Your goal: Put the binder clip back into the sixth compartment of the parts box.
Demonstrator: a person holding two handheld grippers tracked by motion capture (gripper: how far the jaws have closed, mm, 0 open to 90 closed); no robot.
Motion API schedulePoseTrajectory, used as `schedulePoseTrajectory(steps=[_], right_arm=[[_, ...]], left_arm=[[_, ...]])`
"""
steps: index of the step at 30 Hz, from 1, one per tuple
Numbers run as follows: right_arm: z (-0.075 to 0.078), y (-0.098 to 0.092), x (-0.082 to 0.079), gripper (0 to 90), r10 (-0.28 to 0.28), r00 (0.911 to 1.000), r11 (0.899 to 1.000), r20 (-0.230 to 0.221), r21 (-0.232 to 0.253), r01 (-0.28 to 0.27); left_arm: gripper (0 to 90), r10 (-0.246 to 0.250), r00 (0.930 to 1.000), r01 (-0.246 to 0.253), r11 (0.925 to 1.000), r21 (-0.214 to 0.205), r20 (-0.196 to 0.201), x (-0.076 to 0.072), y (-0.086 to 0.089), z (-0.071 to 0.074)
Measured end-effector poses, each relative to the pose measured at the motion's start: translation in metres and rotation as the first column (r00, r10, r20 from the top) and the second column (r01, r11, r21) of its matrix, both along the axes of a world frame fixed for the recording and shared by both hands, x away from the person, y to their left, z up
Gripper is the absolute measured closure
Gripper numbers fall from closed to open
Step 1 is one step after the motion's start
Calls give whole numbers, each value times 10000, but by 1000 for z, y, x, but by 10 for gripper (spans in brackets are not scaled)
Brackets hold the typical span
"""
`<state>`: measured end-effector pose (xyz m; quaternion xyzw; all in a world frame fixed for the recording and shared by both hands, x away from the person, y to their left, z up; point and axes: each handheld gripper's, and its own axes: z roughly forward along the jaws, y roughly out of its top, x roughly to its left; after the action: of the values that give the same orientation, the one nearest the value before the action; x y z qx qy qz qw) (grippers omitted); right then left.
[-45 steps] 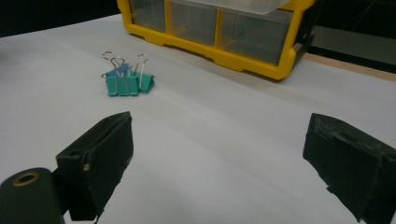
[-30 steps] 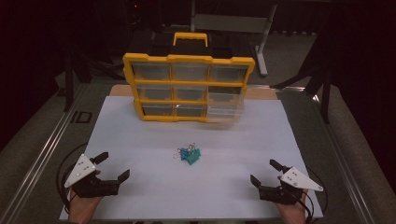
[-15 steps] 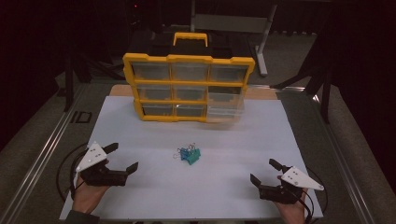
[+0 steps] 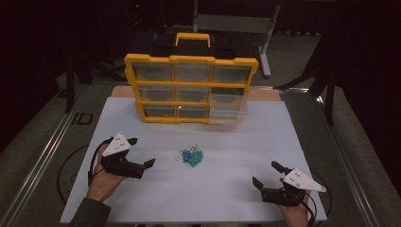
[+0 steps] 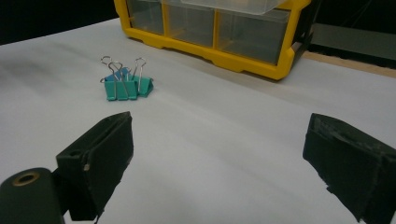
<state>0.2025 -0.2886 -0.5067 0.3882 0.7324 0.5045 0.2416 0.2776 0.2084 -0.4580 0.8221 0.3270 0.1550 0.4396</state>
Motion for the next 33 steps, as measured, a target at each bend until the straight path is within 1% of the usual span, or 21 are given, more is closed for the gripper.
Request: schedulePoseTrajectory(steps=[3, 4, 5, 7, 11, 14, 15, 16, 19, 22, 24, 28, 31, 32, 33], right_arm=[[0, 1, 0, 82, 10, 10000, 10000, -23, -33, -10], [0, 1, 0, 82, 10, 10000, 10000, -23, -33, -10], [0, 1, 0, 82, 44, 10000, 10000, -45, -43, -45], [0, 1, 0, 83, 63, 10000, 9999, -45, -86, -64], [-1, 2, 0, 83, 105, 9999, 9999, -44, -101, -105], [-1, 3, 0, 82, 134, 9999, 9999, -77, -107, -134], [-1, 3, 0, 82, 138, 9999, 9999, -77, -100, -139], [-1, 3, 0, 82, 156, 9999, 9998, -66, -102, -157], [-1, 3, 1, 82, 171, 9998, 9998, -79, -92, -171], [-1, 3, 1, 83, 174, 9998, 9998, -85, -96, -175], [-1, 4, 1, 82, 190, 9998, 9997, -81, -121, -191], [-1, 4, 1, 83, 196, 9998, 9998, -81, -87, -197], [-1, 3, 1, 83, 210, 9997, 9997, -90, -85, -211], [-1, 3, 1, 83, 210, 9997, 9997, -90, -85, -211], [-1, 3, 1, 83, 208, 9998, 9997, -80, -85, -208]], left_arm=[[28, -241, 9997, 242, 9995, 193, -34, 9, -9, 1], [27, -241, 9997, 242, 9995, 193, -34, 9, -9, 1], [25, -303, 9995, 304, 9991, 305, -49, 13, -13, 1], [22, -408, 9992, 409, 9986, 322, -61, 17, -17, 2], [16, -604, 9981, 610, 9968, 509, -126, 25, -24, 2], [12, -771, 9967, 787, 9948, 651, -265, 31, -29, 0], [11, -771, 9967, 787, 9948, 651, -265, 31, -29, 0], [11, -872, 9954, 899, 9932, 739, -394, 35, -33, -1], [10, -1030, 9933, 1070, 9910, 808, -523, 39, -39, -4], [10, -1223, 9902, 1289, 9862, 1038, -675, 44, -46, -7], [9, -1373, 9872, 1457, 9834, 1078, -815, 48, -50, -9], [7, -1505, 9840, 1617, 9791, 1231, -954, 53, -56, -13], [3, -1694, 9793, 1842, 9728, 1402, -1109, 58, -62, -15], [3, -1694, 9793, 1842, 9728, 1402, -1109, 58, -62, -15], [3, -1790, 9764, 1965, 9685, 1531, -1209, 61, -67, -16]])
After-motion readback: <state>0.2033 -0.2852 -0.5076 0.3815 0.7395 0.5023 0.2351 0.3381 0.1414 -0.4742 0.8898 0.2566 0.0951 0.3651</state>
